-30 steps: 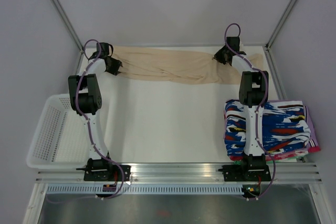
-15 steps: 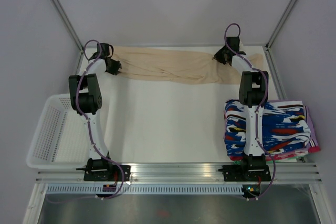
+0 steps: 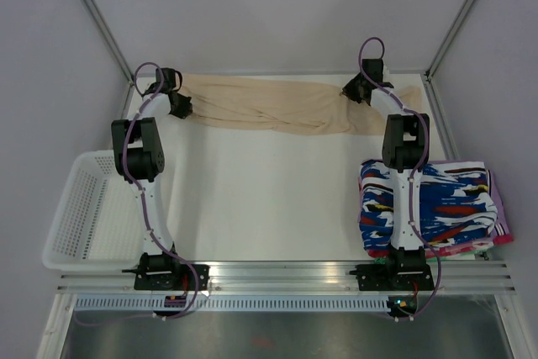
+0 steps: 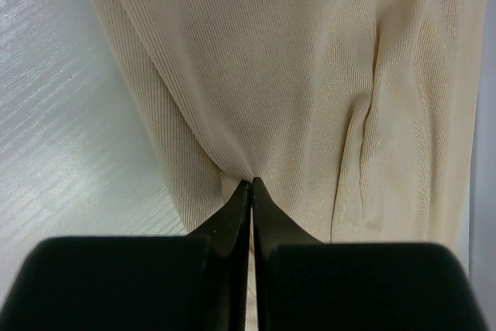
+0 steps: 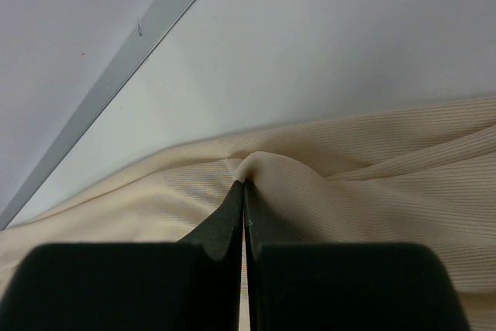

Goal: Fold and stack the trousers
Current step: Fold the trousers

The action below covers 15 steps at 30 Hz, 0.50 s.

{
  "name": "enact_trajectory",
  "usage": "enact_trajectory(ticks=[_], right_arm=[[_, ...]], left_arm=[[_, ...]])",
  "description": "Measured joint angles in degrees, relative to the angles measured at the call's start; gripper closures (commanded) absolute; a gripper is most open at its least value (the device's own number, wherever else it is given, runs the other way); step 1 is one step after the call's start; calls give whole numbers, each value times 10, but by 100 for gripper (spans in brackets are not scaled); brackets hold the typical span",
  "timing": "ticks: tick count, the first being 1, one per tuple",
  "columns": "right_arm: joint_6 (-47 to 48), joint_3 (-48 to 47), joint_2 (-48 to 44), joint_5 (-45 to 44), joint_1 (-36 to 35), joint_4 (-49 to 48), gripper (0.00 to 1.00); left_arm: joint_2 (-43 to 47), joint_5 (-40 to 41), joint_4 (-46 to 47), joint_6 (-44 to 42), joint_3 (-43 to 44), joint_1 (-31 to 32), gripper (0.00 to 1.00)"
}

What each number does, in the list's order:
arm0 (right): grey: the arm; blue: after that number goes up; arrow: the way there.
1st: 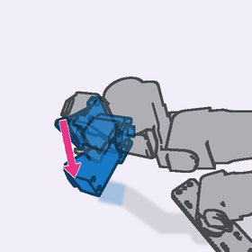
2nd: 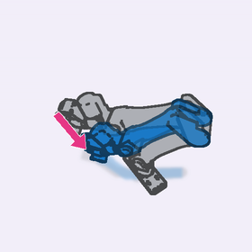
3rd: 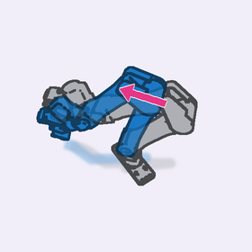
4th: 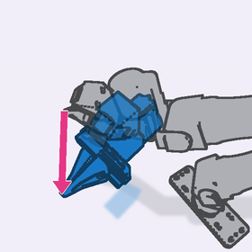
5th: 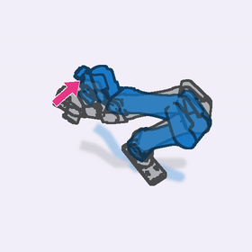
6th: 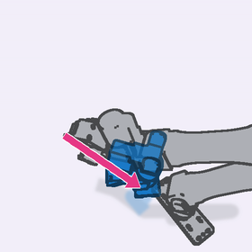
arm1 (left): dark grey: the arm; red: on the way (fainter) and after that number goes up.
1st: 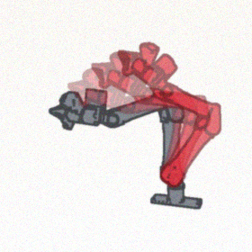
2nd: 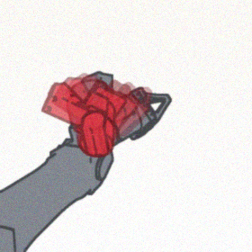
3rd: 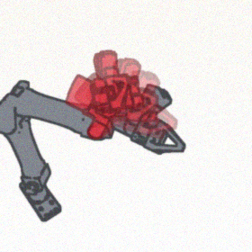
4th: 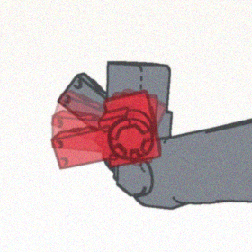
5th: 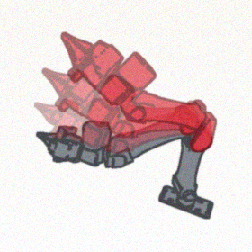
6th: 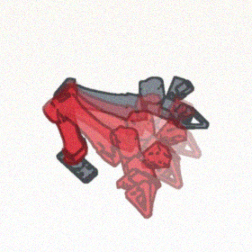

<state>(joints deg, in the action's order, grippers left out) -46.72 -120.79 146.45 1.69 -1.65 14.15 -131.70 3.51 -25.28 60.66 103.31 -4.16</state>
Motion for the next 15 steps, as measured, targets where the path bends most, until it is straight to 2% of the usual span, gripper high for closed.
enact_trajectory(ticks=[8, 15], right_arm=[[-1, 0, 0, 0, 0, 0, 100], [-2, 0, 0, 0, 0, 0, 100]], left_arm=[[5, 7, -7, -14, 0, -4, 98], [65, -9, -13, -31, -26, -22, 98]])
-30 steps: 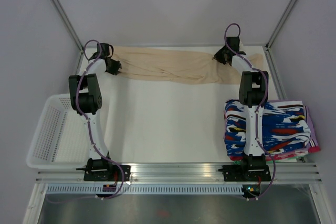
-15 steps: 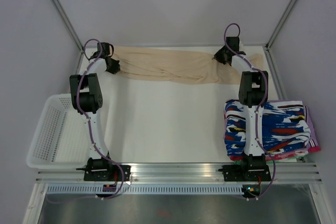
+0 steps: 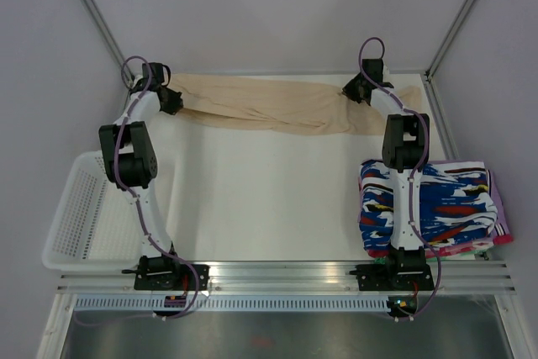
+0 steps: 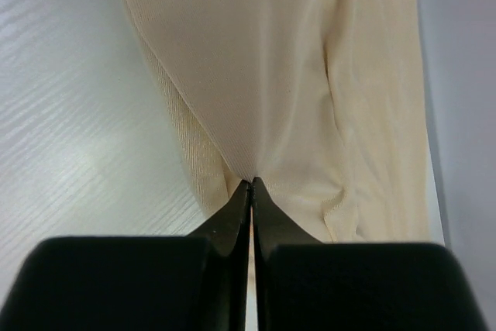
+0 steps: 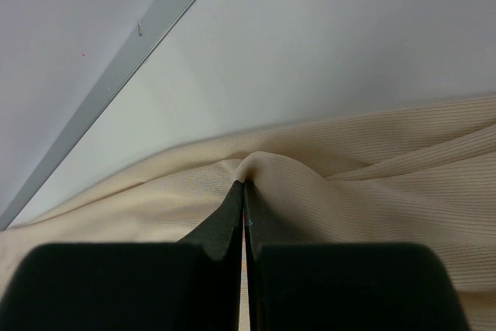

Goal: Fold and stack the trousers
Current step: Fold the trousers

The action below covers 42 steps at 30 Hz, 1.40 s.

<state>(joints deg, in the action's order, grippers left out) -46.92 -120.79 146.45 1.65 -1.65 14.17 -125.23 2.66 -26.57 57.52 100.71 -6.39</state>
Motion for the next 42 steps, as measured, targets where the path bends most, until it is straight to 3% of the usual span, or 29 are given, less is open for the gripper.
enact_trajectory(ticks=[12, 14, 15, 16, 17, 18, 19, 23, 26, 34, 42], right_arm=[[0, 0, 0, -5, 0, 1, 100], [1, 0, 0, -4, 0, 2, 95], [2, -1, 0, -4, 1, 3, 92], [5, -3, 0, -2, 1, 5, 87], [9, -6, 0, 2, 1, 10, 76], [14, -11, 0, 10, 2, 16, 70], [23, -17, 0, 20, 3, 22, 56], [69, -43, -10, 73, 7, 49, 24], [108, -43, -43, 106, 8, 70, 17], [162, -28, -145, 108, 7, 99, 16], [167, 15, -156, 57, 8, 124, 15]], left_arm=[[31, -3, -2, -21, -57, -13, 98], [31, -4, -7, -29, -65, -14, 97], [31, -6, -9, -32, -65, -14, 80], [31, -12, -10, -40, -64, -16, 71], [31, -17, -12, -47, -60, -18, 61], [31, -19, -14, -55, -55, -20, 38], [31, -22, -20, -64, -45, -22, 32], [31, -25, -24, -89, 9, -35, 6], [32, -21, -20, -91, 46, -53, 5], [12, 3, -3, -80, 54, -115, 7], [-68, -7, 37, -55, 54, -108, 12]])
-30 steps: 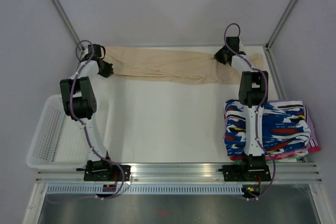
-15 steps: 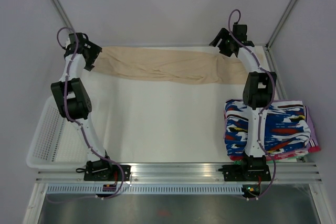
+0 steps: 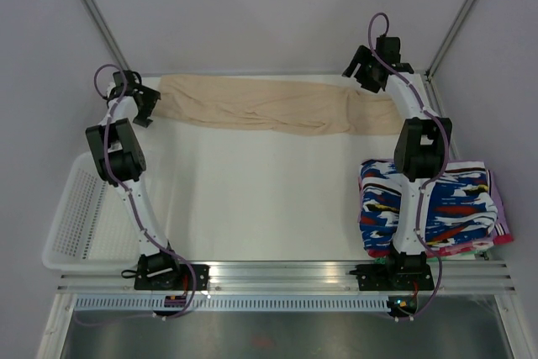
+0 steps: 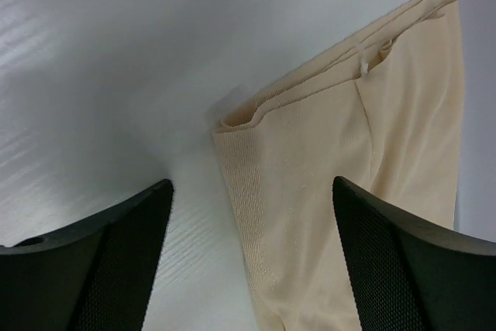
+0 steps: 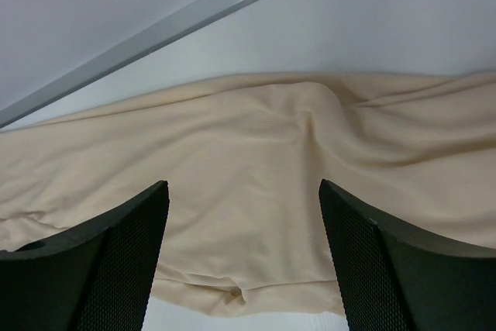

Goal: Fold and stack the trousers
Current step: Fold the trousers

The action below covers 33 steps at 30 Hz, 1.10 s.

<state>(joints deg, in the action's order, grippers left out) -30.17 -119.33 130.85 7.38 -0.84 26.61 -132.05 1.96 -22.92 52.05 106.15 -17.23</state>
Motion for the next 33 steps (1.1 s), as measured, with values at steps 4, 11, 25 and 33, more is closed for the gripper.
enact_trajectory(ticks=[4, 11, 25, 33], right_arm=[[-1, 6, 0, -19, 1, 14, 15], [-6, 6, 0, -44, 1, 17, 15], [-28, 50, -48, -70, 41, 33, 21], [-6, 53, -48, -21, -54, 16, 21]], left_arm=[[-13, -14, 26, 15, 1, 4, 14], [-32, -31, 61, 36, 6, 6, 26], [-61, -51, 98, 52, 10, 10, 98], [-5, -23, 134, -52, -65, 8, 98]])
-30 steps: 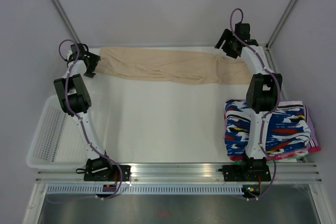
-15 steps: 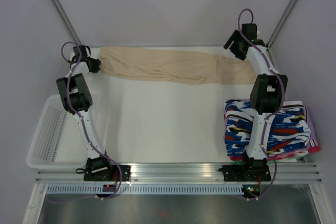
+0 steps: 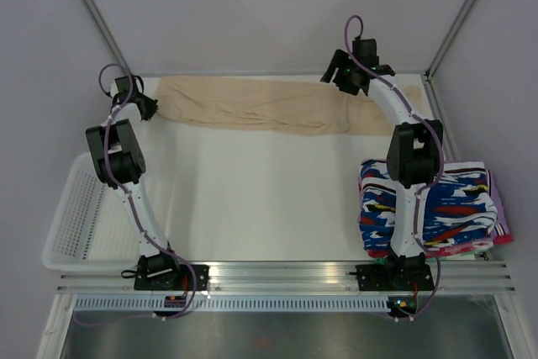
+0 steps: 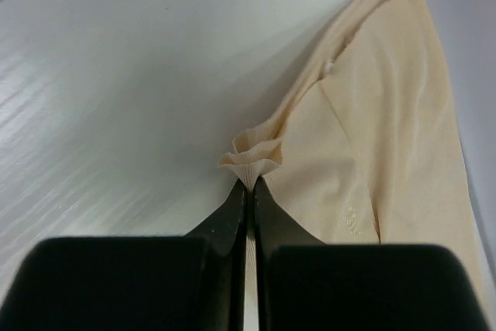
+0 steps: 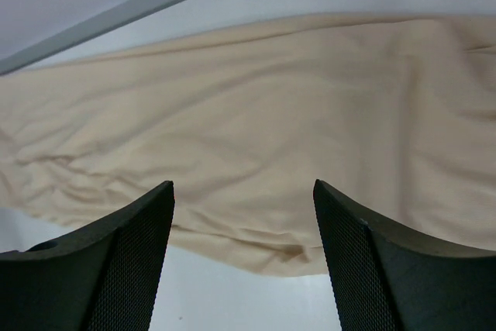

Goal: Fold and stack the trousers
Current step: Fold the trousers

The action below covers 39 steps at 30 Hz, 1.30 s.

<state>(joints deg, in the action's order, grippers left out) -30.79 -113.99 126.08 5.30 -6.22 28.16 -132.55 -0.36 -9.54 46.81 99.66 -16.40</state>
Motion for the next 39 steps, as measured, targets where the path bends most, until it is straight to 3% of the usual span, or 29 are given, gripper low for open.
enact_trajectory(ticks=[6, 13, 24, 28, 31, 39], right_arm=[[-9, -2, 18, 52, -96, -68, 21], [-10, -83, 115, 80, -178, -97, 22], [-5, -137, 218, 96, -296, -90, 24], [-2, -141, 221, 86, -295, -76, 24], [-16, -93, 189, 82, -275, -83, 24], [-31, -21, 54, 63, -134, -71, 21]], left_arm=[[124, 18, 34, -105, -83, -20, 98], [201, 8, 97, -146, -111, -87, 98], [204, -170, 205, -181, -176, -111, 98], [206, -240, 235, -196, -174, -102, 98], [207, -254, 209, -247, -153, -72, 98], [208, -247, 125, -401, -78, 117, 98]])
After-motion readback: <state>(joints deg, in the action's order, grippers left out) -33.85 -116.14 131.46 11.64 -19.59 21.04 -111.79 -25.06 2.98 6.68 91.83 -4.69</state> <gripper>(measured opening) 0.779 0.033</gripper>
